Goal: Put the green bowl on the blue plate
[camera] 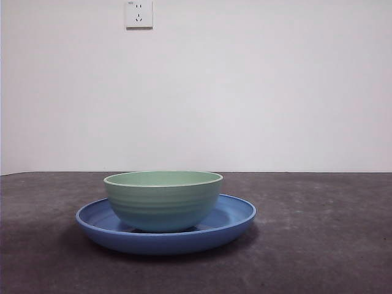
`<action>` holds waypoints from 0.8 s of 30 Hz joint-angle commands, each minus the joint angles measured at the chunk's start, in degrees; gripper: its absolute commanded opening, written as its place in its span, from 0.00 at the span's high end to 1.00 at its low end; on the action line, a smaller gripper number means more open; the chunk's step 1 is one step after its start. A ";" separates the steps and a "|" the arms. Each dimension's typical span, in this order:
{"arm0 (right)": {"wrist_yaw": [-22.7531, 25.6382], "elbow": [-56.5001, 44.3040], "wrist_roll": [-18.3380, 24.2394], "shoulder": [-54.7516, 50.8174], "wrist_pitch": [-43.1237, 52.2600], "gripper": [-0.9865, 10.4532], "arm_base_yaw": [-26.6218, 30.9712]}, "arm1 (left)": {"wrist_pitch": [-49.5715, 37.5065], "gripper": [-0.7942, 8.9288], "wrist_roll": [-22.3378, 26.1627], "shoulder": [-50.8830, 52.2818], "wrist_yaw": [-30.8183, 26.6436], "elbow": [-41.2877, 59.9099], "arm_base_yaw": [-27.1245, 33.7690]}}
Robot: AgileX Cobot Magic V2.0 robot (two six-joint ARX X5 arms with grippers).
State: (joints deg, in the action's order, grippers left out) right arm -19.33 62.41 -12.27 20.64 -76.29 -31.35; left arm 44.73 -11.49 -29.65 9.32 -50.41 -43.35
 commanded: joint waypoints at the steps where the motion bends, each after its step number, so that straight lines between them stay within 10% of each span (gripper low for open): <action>1: -0.13 0.66 -0.55 0.07 0.39 0.89 -0.28 | -0.66 0.89 0.04 -0.24 0.13 -0.52 -0.37; 10: -0.13 0.66 -0.55 0.07 0.39 0.89 -0.28 | -0.33 0.89 7.54 1.49 -0.46 -0.37 2.51; 14: -0.13 0.66 -0.55 0.07 0.39 0.89 -0.28 | 0.81 0.89 18.47 3.13 -0.44 0.74 13.94; 24: -0.13 0.66 -0.55 0.07 0.42 0.89 -0.28 | -18.91 0.89 25.11 12.98 -0.52 23.17 40.41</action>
State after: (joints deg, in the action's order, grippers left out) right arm -19.35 62.41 -12.29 20.64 -76.29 -31.35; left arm 26.85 12.05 -17.12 8.84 -28.25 -3.16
